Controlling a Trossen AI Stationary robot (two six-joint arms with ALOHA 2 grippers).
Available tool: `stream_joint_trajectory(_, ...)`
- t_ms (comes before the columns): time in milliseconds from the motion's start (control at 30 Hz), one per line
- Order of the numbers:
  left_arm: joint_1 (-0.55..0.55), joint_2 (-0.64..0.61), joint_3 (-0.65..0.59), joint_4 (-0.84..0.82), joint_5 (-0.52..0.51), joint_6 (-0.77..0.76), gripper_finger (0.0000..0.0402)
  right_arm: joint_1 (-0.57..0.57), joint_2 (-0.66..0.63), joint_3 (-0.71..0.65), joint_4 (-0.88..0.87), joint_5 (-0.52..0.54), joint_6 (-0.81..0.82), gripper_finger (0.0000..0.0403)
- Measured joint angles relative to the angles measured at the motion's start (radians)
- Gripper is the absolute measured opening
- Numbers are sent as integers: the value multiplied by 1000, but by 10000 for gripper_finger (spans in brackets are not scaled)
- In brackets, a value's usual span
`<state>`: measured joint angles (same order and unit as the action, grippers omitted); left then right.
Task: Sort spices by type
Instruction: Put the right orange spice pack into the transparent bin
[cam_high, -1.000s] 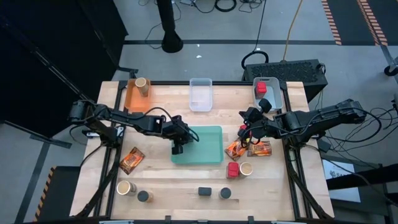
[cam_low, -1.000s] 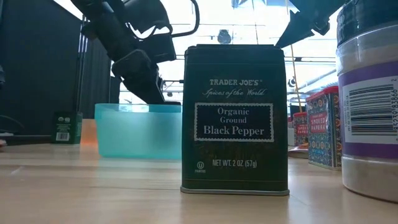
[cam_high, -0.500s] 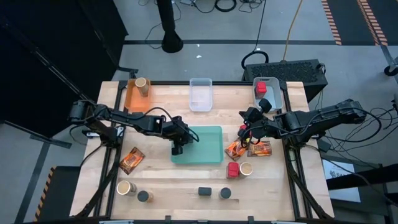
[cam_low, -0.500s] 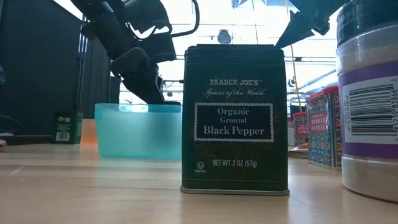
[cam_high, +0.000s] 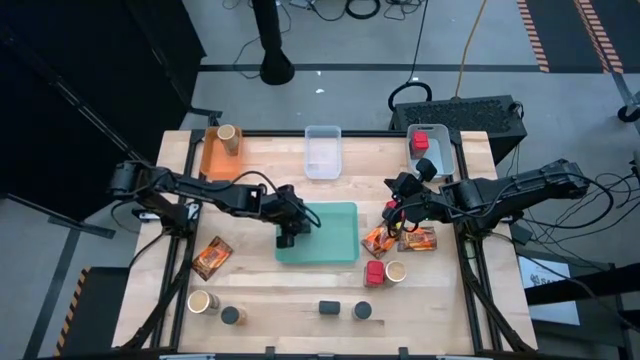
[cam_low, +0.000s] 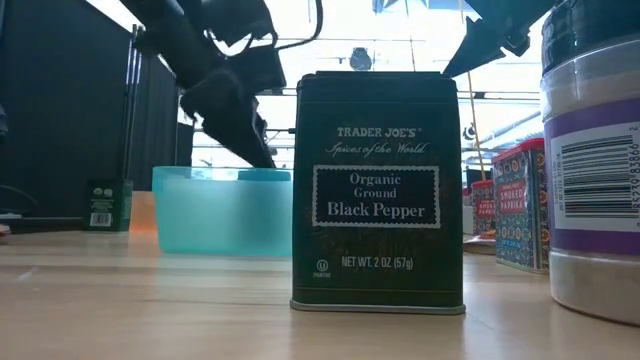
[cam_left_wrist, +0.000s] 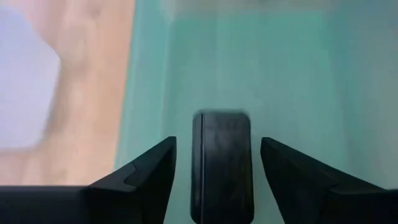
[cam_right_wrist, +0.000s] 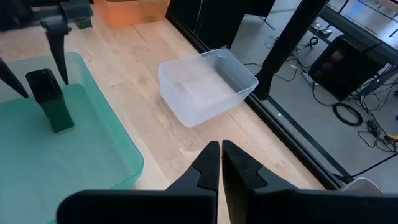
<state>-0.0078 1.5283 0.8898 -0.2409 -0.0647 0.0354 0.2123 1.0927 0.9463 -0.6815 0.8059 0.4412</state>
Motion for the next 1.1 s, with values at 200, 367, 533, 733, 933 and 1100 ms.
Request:
stream_joint_trajectory(200,-1,-36,86,-138,-55,53,238,0,0,0,4,0,-1,0)
stream_joint_trajectory(367,-25,-100,142,-182,-68,49,238,0,0,0,26,0,-8,0)
stream_joint_trajectory(533,-120,-187,152,-159,-153,49,238,1,0,0,28,-19,-8,0)
stream_joint_trajectory(733,-291,-264,152,-154,-405,11,238,30,0,0,36,-153,-12,0)
stream_joint_trajectory(933,-433,-285,144,-165,-561,-4,238,108,7,22,47,-183,-4,0)
stream_joint_trajectory(1100,-529,-284,102,-171,-690,-40,238,184,65,128,44,-210,-23,0)
